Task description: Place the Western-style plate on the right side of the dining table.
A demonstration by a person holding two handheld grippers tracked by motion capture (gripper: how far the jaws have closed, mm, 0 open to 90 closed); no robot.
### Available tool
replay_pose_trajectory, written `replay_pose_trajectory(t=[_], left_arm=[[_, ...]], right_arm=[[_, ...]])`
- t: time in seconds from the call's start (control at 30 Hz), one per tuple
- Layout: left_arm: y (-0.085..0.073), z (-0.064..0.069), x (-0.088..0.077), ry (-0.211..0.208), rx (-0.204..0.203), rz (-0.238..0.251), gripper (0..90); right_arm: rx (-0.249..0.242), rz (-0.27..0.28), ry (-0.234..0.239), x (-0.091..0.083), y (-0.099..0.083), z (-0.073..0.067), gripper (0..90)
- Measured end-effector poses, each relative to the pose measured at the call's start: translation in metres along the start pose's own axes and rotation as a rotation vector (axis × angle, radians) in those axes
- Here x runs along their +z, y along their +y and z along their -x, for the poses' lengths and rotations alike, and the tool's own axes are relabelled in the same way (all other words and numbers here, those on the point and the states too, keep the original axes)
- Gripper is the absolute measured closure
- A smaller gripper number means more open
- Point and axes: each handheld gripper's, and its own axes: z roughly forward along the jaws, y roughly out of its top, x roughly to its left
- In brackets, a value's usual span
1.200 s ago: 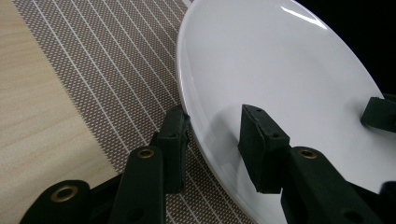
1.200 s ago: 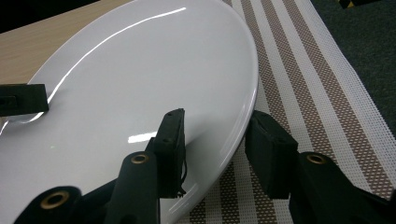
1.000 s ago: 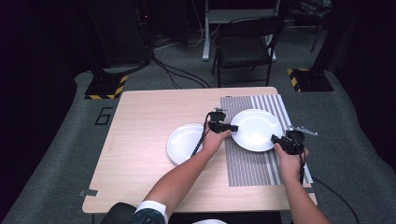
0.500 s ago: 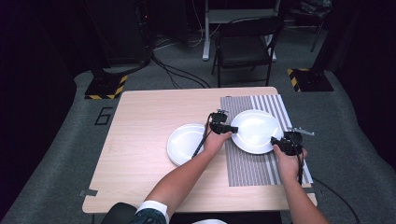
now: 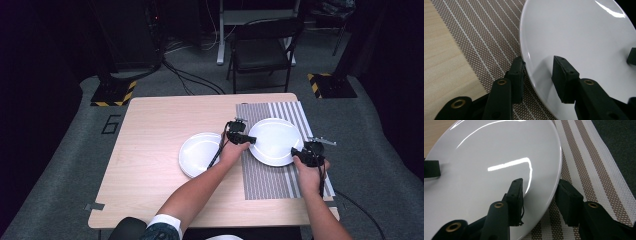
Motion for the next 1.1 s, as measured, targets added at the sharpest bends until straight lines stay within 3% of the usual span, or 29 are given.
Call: replay_pose_trajectory(t=[1.1], left_arm=[[-0.002,0.007,0.012,0.024,0.02,-0.047,62.1]], right_arm=[[-0.011,-0.053,-0.054,0.004,-0.003,0.003,57.1]])
